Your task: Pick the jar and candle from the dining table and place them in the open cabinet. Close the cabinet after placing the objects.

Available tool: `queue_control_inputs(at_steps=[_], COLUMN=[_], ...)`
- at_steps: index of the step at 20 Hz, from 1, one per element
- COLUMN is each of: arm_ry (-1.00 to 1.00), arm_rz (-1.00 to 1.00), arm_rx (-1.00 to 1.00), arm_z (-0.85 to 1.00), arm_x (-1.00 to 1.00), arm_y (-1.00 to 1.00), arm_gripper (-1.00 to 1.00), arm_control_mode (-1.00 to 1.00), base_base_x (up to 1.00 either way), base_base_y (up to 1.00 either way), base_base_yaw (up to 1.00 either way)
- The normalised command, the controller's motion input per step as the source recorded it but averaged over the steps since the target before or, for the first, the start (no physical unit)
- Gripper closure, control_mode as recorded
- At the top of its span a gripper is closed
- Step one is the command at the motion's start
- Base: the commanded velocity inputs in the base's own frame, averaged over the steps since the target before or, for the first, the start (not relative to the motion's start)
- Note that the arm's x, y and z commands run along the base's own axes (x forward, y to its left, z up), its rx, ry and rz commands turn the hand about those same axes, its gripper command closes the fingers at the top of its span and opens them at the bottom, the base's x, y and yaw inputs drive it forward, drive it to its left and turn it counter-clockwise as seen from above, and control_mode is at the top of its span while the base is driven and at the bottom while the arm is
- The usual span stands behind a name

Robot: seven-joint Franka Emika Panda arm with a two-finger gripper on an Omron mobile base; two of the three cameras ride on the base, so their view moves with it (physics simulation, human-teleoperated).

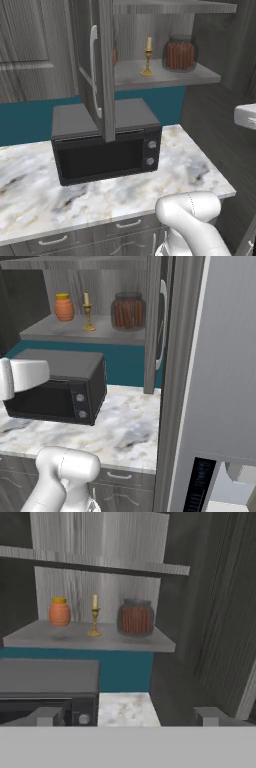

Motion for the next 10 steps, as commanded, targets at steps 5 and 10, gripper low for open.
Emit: queue_control_inputs(at_steps=[5,10], arm_ry=[-0.12,-0.20], arm_rz=[0.00,0.00], arm_rx=[0.00,0.00], arm_z=[-0.12,-0.11], arm_x=[-0.11,-0.24], arm_y=[-0.13,-0.13], arm_gripper=[-1.00,-1.00], arm_control_mode=[-1.00,-1.00], base_base_x=[0.00,0.00], base_base_y=[0.00,0.00], base_base_yaw=[0.00,0.00])
